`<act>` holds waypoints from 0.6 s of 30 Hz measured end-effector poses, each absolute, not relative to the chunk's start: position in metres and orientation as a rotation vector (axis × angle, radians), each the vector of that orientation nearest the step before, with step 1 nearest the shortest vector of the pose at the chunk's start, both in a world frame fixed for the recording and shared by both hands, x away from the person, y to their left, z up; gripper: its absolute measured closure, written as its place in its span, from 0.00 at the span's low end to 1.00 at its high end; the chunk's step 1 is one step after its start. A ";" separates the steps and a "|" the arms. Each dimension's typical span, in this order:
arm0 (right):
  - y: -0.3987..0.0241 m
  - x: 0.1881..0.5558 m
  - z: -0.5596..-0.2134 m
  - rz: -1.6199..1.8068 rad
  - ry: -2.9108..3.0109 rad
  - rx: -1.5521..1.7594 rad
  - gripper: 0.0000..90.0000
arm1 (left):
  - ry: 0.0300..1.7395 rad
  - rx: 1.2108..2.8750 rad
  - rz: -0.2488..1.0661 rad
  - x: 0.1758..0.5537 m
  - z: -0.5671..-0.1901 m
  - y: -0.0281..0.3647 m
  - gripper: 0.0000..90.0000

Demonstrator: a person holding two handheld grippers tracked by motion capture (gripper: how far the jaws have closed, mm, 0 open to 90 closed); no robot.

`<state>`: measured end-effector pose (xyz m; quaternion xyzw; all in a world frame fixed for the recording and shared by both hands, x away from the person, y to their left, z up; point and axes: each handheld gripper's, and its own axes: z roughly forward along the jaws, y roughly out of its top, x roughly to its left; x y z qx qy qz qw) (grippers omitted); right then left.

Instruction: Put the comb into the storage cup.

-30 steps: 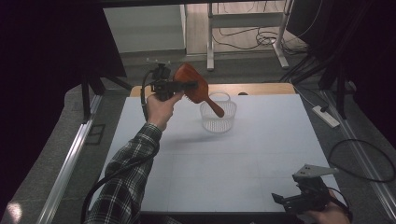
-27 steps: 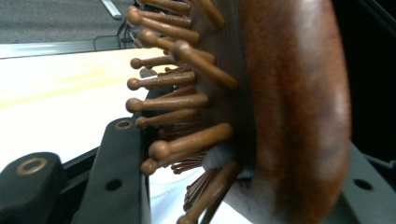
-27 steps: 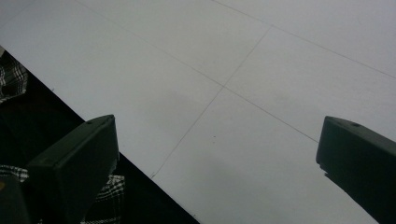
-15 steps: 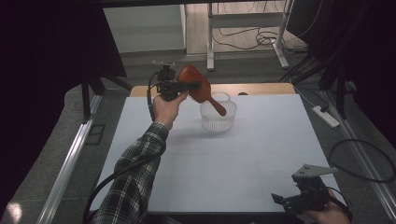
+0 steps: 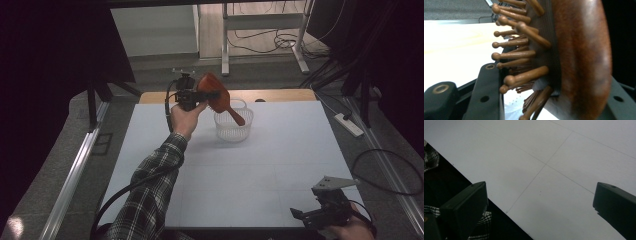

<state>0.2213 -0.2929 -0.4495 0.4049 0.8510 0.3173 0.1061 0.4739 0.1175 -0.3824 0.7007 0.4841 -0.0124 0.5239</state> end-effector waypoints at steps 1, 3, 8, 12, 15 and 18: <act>-0.293 0.221 -0.450 0.934 2.508 1.192 0.00 | 1.161 1.678 -0.030 0.474 -0.383 0.117 0.60; -0.293 0.221 -0.450 0.931 2.512 1.191 0.00 | 1.164 1.678 -0.030 0.475 -0.385 0.115 0.60; -0.292 0.221 -0.450 0.927 2.522 1.189 0.00 | 1.174 1.675 -0.035 0.477 -0.391 0.112 0.60; -0.292 0.222 -0.450 0.926 2.524 1.186 0.00 | 1.183 1.677 -0.036 0.478 -0.394 0.110 0.60; -0.292 0.222 -0.450 0.926 2.526 1.185 0.00 | 1.194 1.675 -0.039 0.479 -0.399 0.108 0.60; -0.292 0.222 -0.450 0.924 2.528 1.185 0.00 | 1.199 1.676 -0.040 0.479 -0.401 0.106 0.60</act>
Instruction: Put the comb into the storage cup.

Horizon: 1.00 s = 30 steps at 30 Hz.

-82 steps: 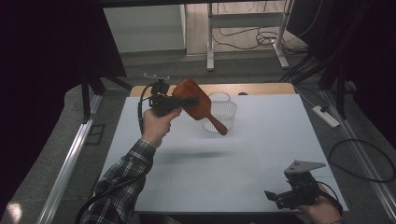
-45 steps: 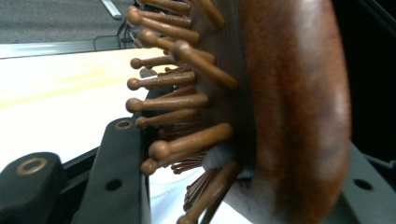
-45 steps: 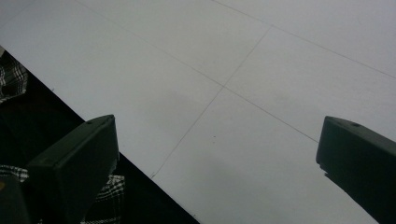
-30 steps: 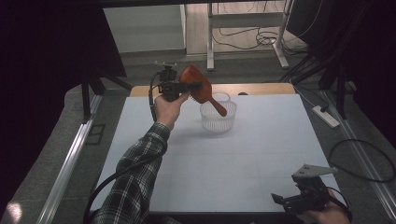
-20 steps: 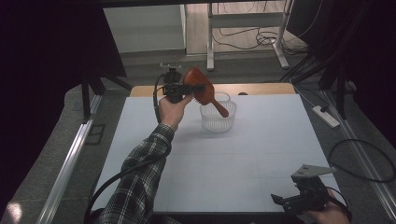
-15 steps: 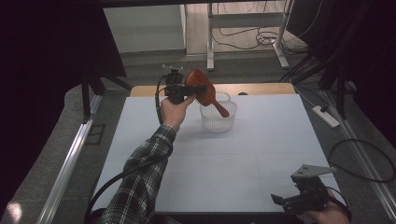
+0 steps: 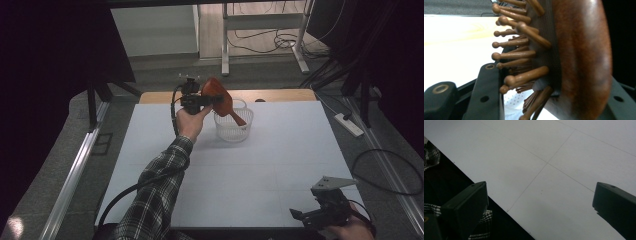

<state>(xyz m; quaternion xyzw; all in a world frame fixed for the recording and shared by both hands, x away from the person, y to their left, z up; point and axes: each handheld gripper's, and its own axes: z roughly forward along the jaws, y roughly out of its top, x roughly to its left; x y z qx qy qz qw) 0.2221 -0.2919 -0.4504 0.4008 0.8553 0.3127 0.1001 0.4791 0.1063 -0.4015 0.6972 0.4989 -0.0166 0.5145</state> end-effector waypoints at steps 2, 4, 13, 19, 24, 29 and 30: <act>-0.292 0.222 -0.451 0.923 2.532 1.183 0.00 | 1.205 1.678 -0.041 0.480 -0.405 0.104 0.60; -0.292 0.222 -0.451 0.921 2.535 1.182 0.01 | 1.207 1.682 -0.043 0.480 -0.406 0.103 0.60; -0.291 0.222 -0.451 0.918 2.543 1.178 0.01 | 1.224 1.670 -0.046 0.481 -0.418 0.097 0.60; -0.291 0.222 -0.451 0.913 2.548 1.178 0.01 | 1.229 1.667 -0.039 0.480 -0.420 0.097 0.60; -0.290 0.223 -0.451 0.912 2.552 1.169 0.01 | 1.240 1.677 -0.039 0.480 -0.422 0.096 0.59; -0.290 0.223 -0.451 0.910 2.556 1.167 0.01 | 1.260 1.686 -0.031 0.479 -0.431 0.094 0.59; -0.290 0.223 -0.451 0.910 2.556 1.168 0.01 | 1.267 1.674 -0.037 0.479 -0.433 0.095 0.59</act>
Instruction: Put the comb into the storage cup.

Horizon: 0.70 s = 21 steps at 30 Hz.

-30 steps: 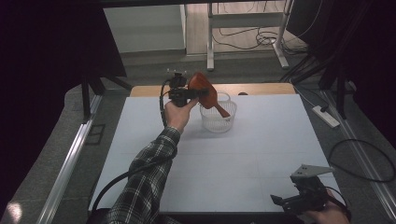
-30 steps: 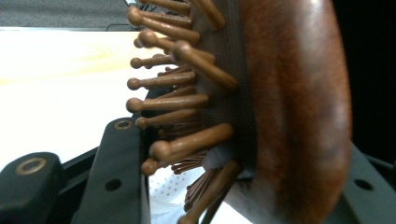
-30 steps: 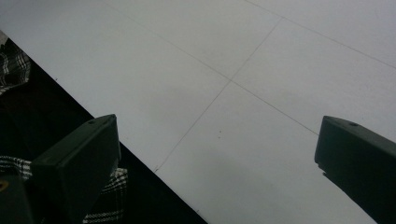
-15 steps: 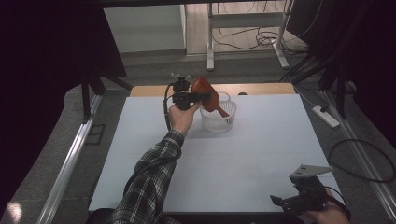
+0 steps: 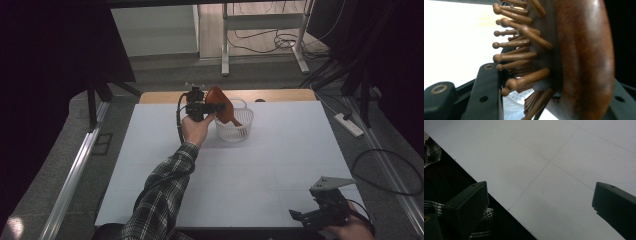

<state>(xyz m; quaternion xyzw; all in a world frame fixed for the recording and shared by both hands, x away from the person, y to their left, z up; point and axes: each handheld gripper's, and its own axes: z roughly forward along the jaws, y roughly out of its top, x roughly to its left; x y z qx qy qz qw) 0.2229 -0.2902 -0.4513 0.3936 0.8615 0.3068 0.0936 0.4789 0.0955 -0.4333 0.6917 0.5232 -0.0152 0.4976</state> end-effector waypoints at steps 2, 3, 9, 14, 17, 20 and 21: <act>-0.290 0.223 -0.451 0.910 2.557 1.168 0.01 | 1.271 1.666 -0.048 0.479 -0.436 0.097 0.59; -0.290 0.223 -0.451 0.909 2.557 1.169 0.01 | 1.274 1.662 -0.055 0.479 -0.437 0.097 0.58; -0.289 0.223 -0.452 0.899 2.560 1.174 0.01 | 1.293 1.620 -0.091 0.479 -0.446 0.104 0.57; -0.289 0.224 -0.452 0.895 2.564 1.169 0.01 | 1.301 1.619 -0.087 0.479 -0.449 0.106 0.53; -0.289 0.224 -0.452 0.894 2.564 1.170 0.01 | 1.305 1.628 -0.067 0.479 -0.448 0.106 0.50; -0.289 0.224 -0.452 0.894 2.562 1.170 0.01 | 1.306 1.633 -0.059 0.480 -0.446 0.108 0.47; -0.289 0.224 -0.452 0.894 2.562 1.171 0.01 | 1.304 1.634 -0.057 0.480 -0.446 0.108 0.47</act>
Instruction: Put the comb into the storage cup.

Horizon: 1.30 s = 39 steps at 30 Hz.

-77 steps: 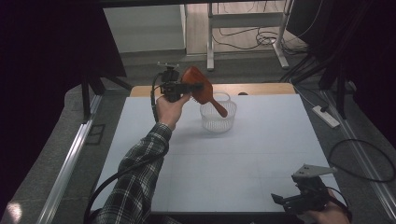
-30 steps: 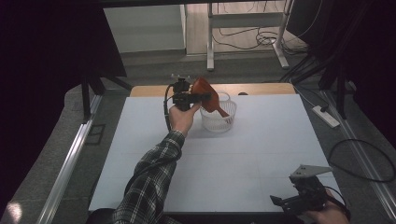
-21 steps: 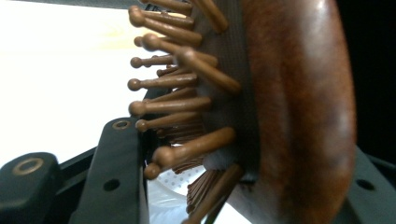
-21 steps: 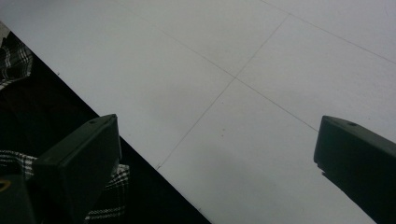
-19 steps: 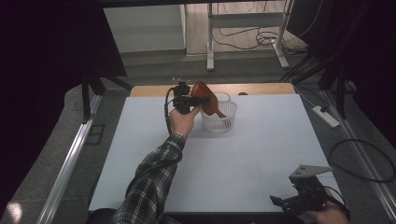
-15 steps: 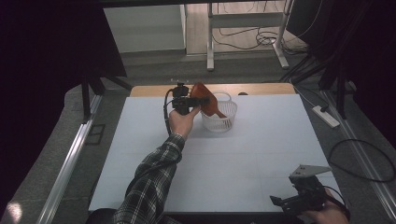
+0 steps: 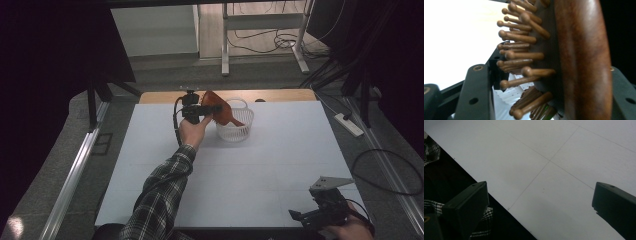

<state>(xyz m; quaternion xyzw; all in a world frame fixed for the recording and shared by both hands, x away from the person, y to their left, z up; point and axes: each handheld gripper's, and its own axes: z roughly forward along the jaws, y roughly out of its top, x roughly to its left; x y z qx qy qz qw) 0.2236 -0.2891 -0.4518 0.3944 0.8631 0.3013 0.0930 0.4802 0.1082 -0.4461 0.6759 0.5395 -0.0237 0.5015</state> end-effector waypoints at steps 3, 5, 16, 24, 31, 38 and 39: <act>-0.289 0.224 -0.452 0.894 2.562 1.171 0.01 | 1.300 1.643 -0.045 0.480 -0.446 0.109 0.43; -0.289 0.223 -0.452 0.894 2.561 1.171 0.01 | 1.294 1.643 -0.044 0.480 -0.446 0.109 0.39; -0.289 0.224 -0.452 0.889 2.561 1.170 0.01 | 1.224 1.747 0.003 0.478 -0.442 0.112 0.25; -0.289 0.224 -0.452 0.888 2.562 1.170 0.01 | 1.106 1.906 0.081 0.474 -0.440 0.110 0.16; -0.289 0.224 -0.452 0.887 2.564 1.170 0.01 | 1.043 1.958 0.128 0.469 -0.439 0.114 0.09; -0.288 0.224 -0.452 0.883 2.565 1.172 0.01 | 1.009 1.981 0.162 0.464 -0.439 0.121 0.05; -0.288 0.224 -0.452 0.882 2.565 1.173 0.01 | 1.004 1.981 0.162 0.463 -0.439 0.121 0.05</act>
